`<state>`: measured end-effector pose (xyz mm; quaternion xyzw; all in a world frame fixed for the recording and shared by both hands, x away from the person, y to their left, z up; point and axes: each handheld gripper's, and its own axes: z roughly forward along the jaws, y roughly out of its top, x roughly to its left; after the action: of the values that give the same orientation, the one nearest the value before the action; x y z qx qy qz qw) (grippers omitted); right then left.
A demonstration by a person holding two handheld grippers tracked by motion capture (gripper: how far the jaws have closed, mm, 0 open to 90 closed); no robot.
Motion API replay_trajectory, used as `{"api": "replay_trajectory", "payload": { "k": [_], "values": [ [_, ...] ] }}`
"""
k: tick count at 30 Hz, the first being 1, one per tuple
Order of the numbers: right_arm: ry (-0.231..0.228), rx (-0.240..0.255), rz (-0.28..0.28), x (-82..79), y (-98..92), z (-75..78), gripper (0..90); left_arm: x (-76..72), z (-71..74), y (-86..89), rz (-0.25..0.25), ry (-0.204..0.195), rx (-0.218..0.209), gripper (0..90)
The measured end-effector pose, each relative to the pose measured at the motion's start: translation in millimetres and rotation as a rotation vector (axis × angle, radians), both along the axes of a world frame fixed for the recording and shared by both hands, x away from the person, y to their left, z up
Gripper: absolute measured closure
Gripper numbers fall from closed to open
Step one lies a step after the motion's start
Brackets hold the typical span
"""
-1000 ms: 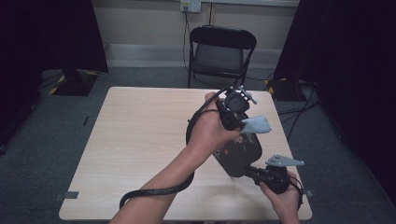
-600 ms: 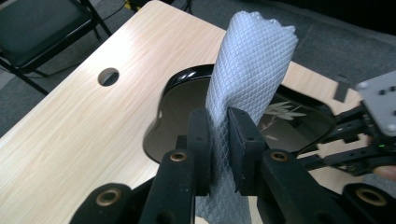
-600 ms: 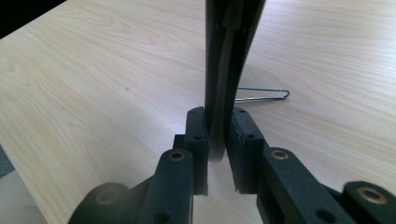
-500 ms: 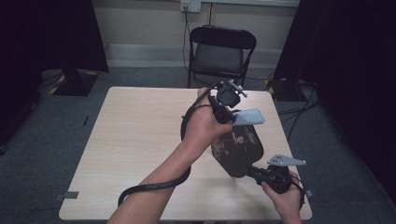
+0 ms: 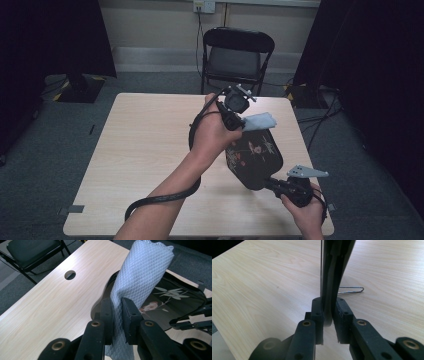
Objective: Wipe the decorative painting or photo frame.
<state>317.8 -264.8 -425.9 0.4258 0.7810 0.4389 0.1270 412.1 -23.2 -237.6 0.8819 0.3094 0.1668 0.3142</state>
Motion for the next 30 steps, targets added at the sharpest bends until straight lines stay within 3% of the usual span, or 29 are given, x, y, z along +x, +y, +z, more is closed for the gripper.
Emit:
{"api": "replay_trajectory", "payload": {
  "k": [14, 22, 24, 30],
  "values": [
    [-0.002, -0.001, -0.006, 0.2, -0.5, 0.0, 79.9, 13.3, -16.8, 14.1, 0.058, 0.044, -0.017, 80.4],
    [-0.001, -0.001, -0.014, 0.6, -1.2, 0.0, 79.9, 20.0, -35.0, 24.2, 0.086, 0.078, -0.032, 80.3],
    [-0.004, -0.001, -0.014, 1.0, -1.6, -0.3, 79.9, 22.5, -40.5, 27.7, 0.088, 0.092, -0.015, 80.3],
    [-0.005, -0.001, -0.013, 1.6, -2.0, -0.2, 79.9, 24.4, -61.6, 35.2, 0.094, 0.126, -0.021, 80.3]
  ]
}}
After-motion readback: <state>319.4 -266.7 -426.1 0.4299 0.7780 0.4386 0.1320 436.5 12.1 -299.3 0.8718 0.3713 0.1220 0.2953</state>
